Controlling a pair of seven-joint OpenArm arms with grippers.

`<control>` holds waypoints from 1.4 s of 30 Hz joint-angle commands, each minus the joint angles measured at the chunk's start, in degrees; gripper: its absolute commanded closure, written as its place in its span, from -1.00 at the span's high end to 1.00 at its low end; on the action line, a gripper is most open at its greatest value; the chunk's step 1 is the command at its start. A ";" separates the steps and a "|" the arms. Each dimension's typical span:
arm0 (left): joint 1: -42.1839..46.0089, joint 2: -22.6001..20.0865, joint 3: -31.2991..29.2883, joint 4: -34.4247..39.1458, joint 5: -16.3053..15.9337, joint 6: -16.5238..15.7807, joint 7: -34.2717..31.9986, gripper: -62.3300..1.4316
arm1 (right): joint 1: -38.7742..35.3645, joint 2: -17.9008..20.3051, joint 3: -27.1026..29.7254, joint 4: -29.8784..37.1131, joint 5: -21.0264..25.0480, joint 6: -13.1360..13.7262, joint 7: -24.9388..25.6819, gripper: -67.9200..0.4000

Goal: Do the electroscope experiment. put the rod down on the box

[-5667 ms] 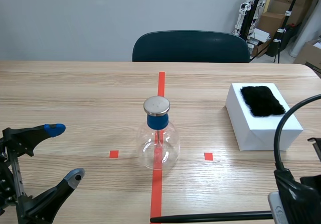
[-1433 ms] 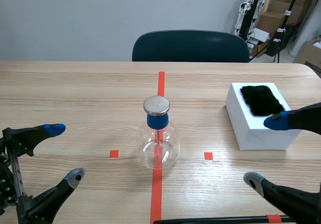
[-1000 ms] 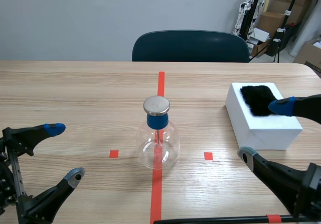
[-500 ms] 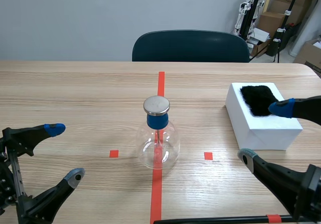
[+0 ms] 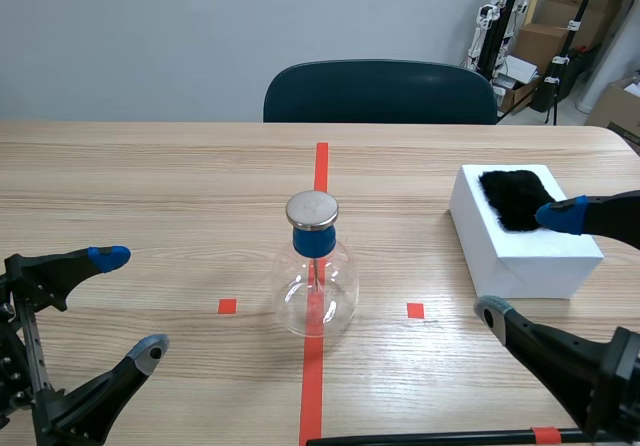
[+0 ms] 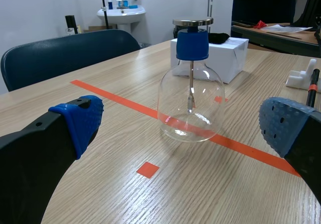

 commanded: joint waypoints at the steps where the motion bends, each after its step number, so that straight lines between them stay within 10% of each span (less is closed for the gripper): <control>1: -0.15 -0.33 -0.15 0.66 -0.52 -0.04 -0.87 1.00 | 0.68 0.63 0.66 0.20 0.81 -0.04 0.81 1.00; 42: -0.15 -0.33 -0.15 0.66 -0.52 -0.04 -0.87 1.00 | 0.68 0.63 0.66 0.20 0.15 -0.02 -0.72 1.00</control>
